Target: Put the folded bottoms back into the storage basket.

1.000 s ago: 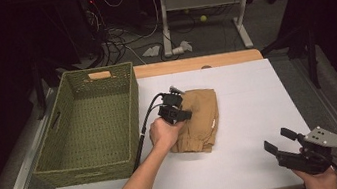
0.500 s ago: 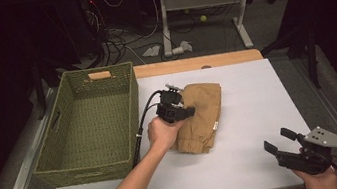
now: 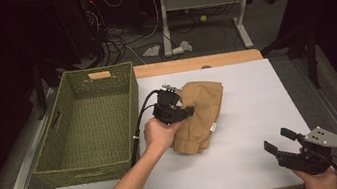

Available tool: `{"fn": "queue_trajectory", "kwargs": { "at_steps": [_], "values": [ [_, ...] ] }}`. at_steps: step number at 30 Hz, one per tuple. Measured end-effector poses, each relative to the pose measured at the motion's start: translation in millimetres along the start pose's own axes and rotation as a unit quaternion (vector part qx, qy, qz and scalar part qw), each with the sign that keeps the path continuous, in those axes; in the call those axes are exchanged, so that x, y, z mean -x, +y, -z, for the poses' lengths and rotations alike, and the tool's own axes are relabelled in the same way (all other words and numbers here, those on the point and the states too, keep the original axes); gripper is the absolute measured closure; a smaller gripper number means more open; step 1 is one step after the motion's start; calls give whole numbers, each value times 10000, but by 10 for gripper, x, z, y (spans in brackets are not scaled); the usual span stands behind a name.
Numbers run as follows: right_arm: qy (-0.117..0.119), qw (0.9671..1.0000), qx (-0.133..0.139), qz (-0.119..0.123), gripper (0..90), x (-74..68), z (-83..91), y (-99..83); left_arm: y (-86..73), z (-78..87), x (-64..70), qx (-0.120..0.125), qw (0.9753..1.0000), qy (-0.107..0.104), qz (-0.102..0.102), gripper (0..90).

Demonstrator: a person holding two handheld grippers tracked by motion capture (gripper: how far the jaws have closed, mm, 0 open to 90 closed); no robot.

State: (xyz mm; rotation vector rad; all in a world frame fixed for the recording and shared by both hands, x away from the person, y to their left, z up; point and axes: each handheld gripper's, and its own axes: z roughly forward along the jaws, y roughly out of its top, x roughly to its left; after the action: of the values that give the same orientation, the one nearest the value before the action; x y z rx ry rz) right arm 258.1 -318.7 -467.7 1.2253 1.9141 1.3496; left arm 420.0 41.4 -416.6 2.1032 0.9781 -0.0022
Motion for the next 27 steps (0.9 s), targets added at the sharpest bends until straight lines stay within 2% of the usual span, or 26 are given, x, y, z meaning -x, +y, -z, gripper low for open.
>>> {"fn": "queue_trajectory", "kwargs": {
  "at_steps": [19, 27],
  "values": [
    [1, 10000, 5, -2, 236, 1, 1, 0, -30, 247, 48, 191, 9997, -116, -120, 773],
    [4, 10000, 2, -5, 236, 2, -1, 0, -32, 372, 25, 298, 9994, -195, -54, 775]
  ]
}}
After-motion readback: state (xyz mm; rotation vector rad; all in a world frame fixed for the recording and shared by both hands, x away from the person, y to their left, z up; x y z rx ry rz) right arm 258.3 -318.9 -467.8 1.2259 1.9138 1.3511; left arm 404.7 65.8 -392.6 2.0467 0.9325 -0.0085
